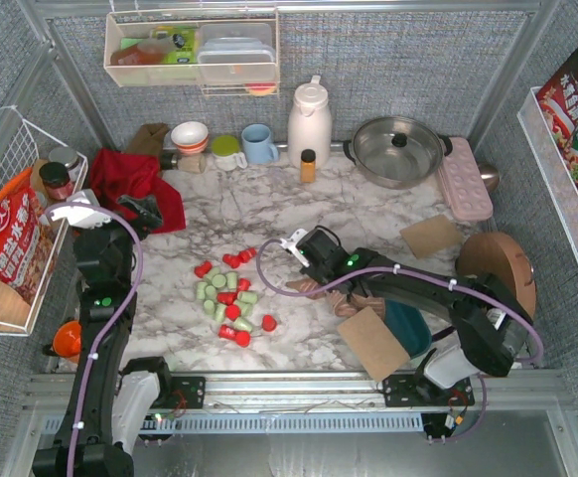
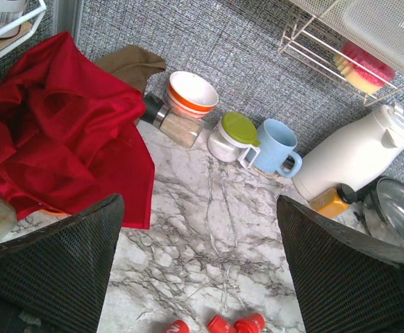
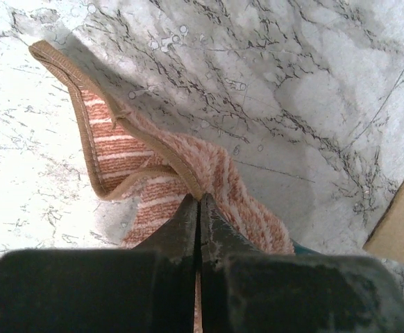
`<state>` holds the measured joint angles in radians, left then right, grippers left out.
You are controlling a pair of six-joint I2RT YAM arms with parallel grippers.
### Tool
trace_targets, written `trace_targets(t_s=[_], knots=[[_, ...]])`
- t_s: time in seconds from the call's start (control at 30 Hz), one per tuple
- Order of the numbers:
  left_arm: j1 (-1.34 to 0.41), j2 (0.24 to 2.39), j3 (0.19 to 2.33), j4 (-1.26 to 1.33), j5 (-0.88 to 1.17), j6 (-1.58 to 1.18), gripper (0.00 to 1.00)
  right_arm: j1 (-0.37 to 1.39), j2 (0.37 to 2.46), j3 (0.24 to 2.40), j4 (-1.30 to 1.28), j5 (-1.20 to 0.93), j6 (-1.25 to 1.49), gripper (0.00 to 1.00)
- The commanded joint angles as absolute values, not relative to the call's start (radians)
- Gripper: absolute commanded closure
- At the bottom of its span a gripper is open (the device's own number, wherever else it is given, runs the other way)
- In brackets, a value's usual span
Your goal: Mix the coffee capsules in the storage basket
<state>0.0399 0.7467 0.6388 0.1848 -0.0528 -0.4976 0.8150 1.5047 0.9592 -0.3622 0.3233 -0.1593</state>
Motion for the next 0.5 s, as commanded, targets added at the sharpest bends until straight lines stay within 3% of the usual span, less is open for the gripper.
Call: trace_targets(t_s=[0.0,0.47], knots=[[0.040,0.746,0.638,0.222,-0.047,-0.506,0.01,0.816,1.485,0.970,-0.377,0.313,-0.157,1.00],[0.040,0.753,0.637,0.224,-0.030,-0.507,0.01,0.816,1.204,1.039,-0.460,0.390,-0.115,1.00]])
